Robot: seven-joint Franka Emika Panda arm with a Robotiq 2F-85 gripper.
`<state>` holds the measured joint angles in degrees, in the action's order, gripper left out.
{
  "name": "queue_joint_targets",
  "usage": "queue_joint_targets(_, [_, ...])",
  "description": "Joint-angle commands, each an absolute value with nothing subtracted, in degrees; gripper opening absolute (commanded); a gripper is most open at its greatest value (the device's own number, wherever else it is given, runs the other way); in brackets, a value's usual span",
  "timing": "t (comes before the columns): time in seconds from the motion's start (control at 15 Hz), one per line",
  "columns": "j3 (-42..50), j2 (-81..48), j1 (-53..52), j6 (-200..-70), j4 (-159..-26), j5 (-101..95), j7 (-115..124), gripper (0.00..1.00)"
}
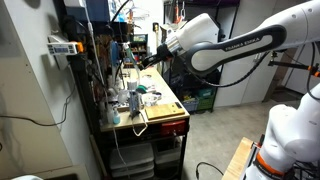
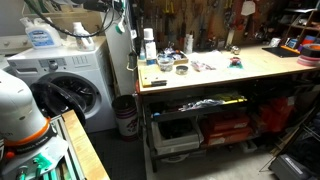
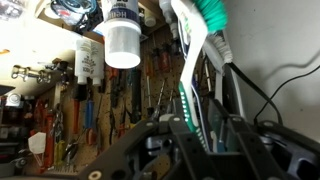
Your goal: Hang the cleaning brush on the wire
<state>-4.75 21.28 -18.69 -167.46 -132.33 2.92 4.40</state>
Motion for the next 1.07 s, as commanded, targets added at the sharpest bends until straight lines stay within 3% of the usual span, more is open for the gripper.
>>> queue_joint_targets(0.0, [-6.0, 22.4, -17.2, -164.9, -133.2, 4.5, 3.1, 0.64])
queue_joint_targets(0.33, [-8.2, 24.2, -13.7, -158.0, -133.2, 2.6, 4.6, 0.99])
queue_joint_targets(1.0, [-11.1, 36.7, -6.9, -122.0, -130.7, -4.6, 8.0, 1.00])
